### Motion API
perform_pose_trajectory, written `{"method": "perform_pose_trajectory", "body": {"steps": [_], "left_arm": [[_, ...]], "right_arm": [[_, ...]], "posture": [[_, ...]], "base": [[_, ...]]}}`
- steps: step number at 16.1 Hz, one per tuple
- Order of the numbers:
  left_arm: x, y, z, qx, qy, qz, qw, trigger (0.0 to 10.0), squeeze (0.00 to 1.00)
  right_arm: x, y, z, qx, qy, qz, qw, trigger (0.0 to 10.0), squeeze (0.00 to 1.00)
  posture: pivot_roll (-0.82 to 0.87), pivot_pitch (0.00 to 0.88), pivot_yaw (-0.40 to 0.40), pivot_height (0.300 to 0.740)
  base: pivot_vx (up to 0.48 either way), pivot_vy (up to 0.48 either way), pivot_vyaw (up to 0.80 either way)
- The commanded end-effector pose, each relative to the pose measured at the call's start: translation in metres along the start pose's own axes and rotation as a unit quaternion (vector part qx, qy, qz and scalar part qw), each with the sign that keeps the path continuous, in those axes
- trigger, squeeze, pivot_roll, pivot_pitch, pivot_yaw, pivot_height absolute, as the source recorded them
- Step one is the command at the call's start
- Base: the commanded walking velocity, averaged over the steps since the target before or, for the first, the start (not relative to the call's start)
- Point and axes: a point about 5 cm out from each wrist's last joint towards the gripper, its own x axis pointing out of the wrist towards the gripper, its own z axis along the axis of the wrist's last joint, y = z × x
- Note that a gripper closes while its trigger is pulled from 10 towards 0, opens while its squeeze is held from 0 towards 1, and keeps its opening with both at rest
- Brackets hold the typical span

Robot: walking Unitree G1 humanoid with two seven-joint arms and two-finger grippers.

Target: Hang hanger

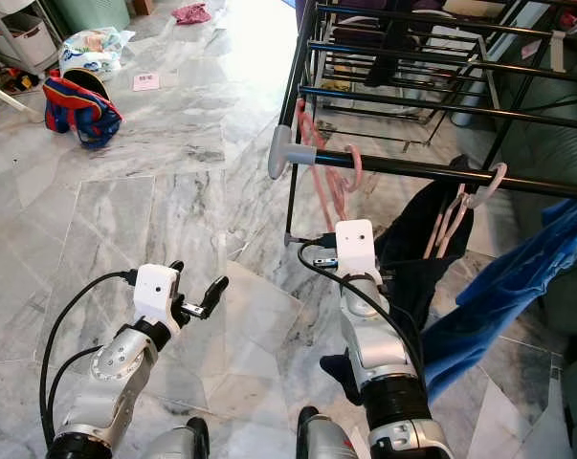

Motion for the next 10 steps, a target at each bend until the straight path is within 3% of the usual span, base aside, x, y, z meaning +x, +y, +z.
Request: {"method": "perform_pose_trajectory", "body": {"steps": [1,2,10], "left_arm": [[-0.0022,-0.0014,-0.0069,0.000,0.013,-0.001,1.000,10.0,0.00],[-0.0023,-0.0009,-0.0058,0.002,0.008,0.002,1.000,10.0,0.00],[-0.0012,0.0001,-0.0045,0.002,0.001,0.007,1.000,10.0,0.00]], "right_arm": [[-0.0021,-0.0003,-0.0063,-0.001,0.007,-0.001,1.000,4.2,0.00],[-0.0022,-0.0004,-0.0064,-0.006,0.004,-0.001,1.000,10.0,0.00],[-0.0045,0.0067,-0.0048,0.004,-0.029,0.025,0.999,10.0,0.00]], "posture": [[0.04,0.247,-0.003,0.740],[0.04,0.247,-0.004,0.740],[0.04,0.245,-0.006,0.740]], "base": [[0.000,0.000,0.00],[0.000,0.000,0.00],[0.000,0.000,0.00]]}}
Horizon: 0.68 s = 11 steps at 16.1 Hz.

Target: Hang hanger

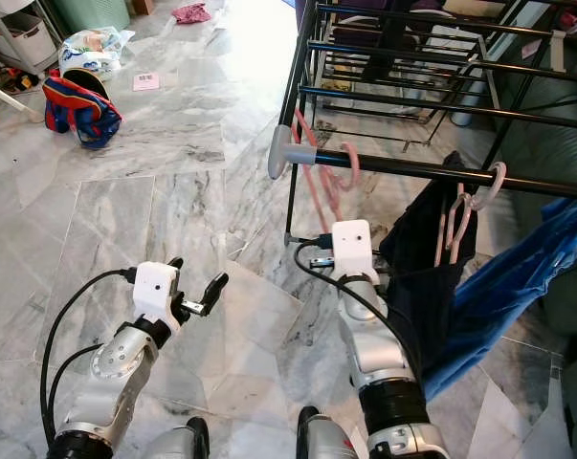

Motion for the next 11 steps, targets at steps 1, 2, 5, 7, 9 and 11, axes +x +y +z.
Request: {"method": "perform_pose_trajectory", "body": {"steps": [1,2,5,7,9,11], "left_arm": [[-0.002,0.000,-0.005,0.000,0.008,0.005,1.000,10.0,0.00],[-0.002,0.000,-0.005,0.001,0.009,0.005,1.000,10.0,0.00],[-0.002,0.000,-0.007,0.002,0.014,0.005,1.000,10.0,0.00],[-0.002,0.000,-0.007,0.003,0.014,0.005,1.000,10.0,0.00],[-0.001,0.001,-0.004,0.012,0.003,0.009,1.000,10.0,0.00],[0.000,0.006,0.000,0.029,-0.007,0.031,0.999,10.0,0.00]], "right_arm": [[-0.003,0.000,-0.008,0.004,0.010,0.002,1.000,10.0,0.00],[-0.002,0.000,-0.010,0.007,0.014,0.002,1.000,10.0,0.00],[-0.002,-0.003,-0.020,0.021,0.044,-0.013,0.999,10.0,0.00],[-0.002,-0.006,-0.022,0.028,0.046,-0.021,0.998,10.0,0.00],[-0.002,-0.008,-0.023,0.046,0.044,-0.031,0.997,10.0,0.00],[-0.002,-0.010,-0.025,0.063,0.043,-0.041,0.996,10.0,0.00]], "posture": [[0.04,0.244,-0.006,0.740],[0.04,0.244,-0.007,0.740],[0.05,0.243,-0.007,0.740],[0.05,0.241,-0.006,0.740],[0.05,0.240,-0.006,0.740],[0.05,0.237,-0.005,0.740]], "base": [[0.000,0.000,0.00],[0.000,0.000,0.00],[0.000,0.000,0.00],[0.000,0.000,0.00],[0.000,0.000,0.00],[0.000,0.000,0.00]]}}
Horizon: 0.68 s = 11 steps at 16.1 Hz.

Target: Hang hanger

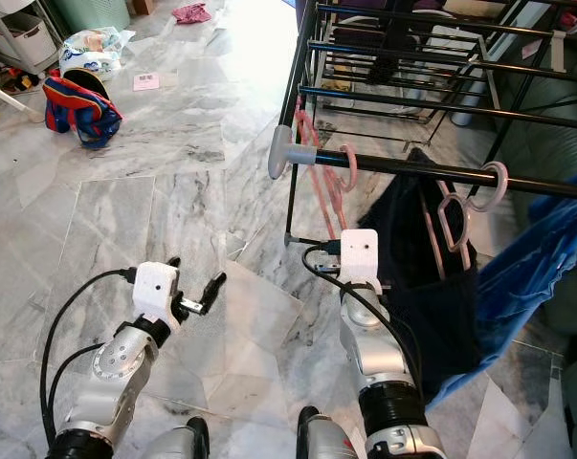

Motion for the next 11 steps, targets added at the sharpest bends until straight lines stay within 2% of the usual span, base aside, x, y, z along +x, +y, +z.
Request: {"method": "perform_pose_trajectory", "body": {"steps": [1,6,11], "left_arm": [[-0.0018,0.0039,-0.0038,0.008,0.007,0.012,1.000,10.0,0.00],[-0.0008,0.0127,-0.0026,0.035,0.004,0.045,0.998,10.0,0.00],[0.0003,0.0115,-0.0034,0.035,0.003,0.046,0.998,10.0,0.00]], "right_arm": [[-0.0018,-0.0033,-0.0080,0.013,0.012,-0.010,1.000,10.0,0.00],[-0.0018,-0.0027,-0.0092,0.030,0.000,-0.007,1.000,10.0,0.00],[-0.0019,-0.0039,-0.0117,0.028,-0.001,-0.009,1.000,10.0,0.00]], "posture": [[0.05,0.237,-0.005,0.740],[0.06,0.233,-0.001,0.740],[0.05,0.229,-0.003,0.740]], "base": [[0.000,0.000,0.00],[0.000,0.000,0.00],[0.000,0.000,0.00]]}}
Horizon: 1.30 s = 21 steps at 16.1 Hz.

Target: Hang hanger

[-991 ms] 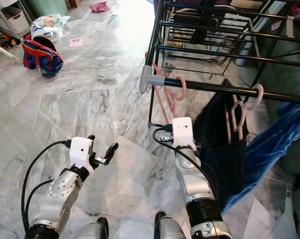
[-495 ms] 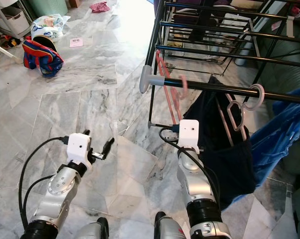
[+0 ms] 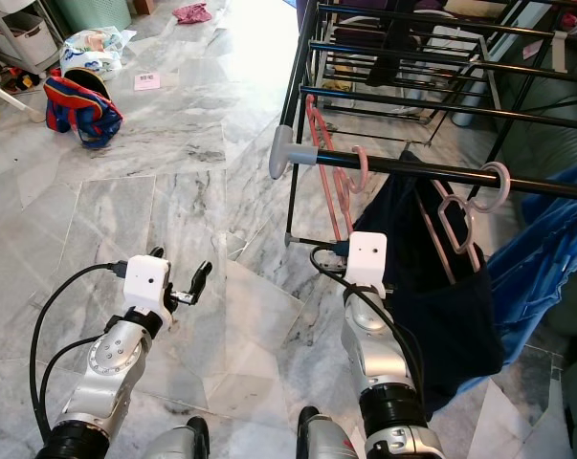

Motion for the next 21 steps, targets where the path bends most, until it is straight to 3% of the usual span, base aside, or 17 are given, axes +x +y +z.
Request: {"method": "perform_pose_trajectory", "body": {"steps": [1,14,16,21], "left_arm": [[-0.002,-0.002,-0.004,0.002,0.007,-0.001,1.000,10.0,0.00],[-0.006,-0.001,-0.013,-0.009,0.020,0.009,1.000,10.0,0.00],[-0.011,0.005,-0.013,-0.024,0.023,-0.008,0.999,10.0,0.00],[-0.029,0.033,-0.019,-0.006,0.040,-0.025,0.999,10.0,0.00]], "right_arm": [[-0.003,-0.002,-0.008,-0.002,0.011,-0.004,1.000,10.0,0.00],[-0.004,-0.004,-0.014,-0.016,0.009,-0.001,1.000,10.0,0.00],[-0.004,-0.005,-0.014,-0.019,0.010,-0.002,1.000,10.0,0.00],[-0.006,-0.011,-0.018,-0.024,0.015,-0.004,1.000,10.0,0.00]], "posture": [[0.05,0.228,-0.004,0.740],[0.05,0.237,-0.015,0.740],[0.04,0.238,-0.015,0.740],[0.05,0.242,-0.019,0.740]], "base": [[0.000,0.000,0.00],[0.000,0.000,0.00],[0.000,0.000,0.00],[0.000,0.000,0.00]]}}
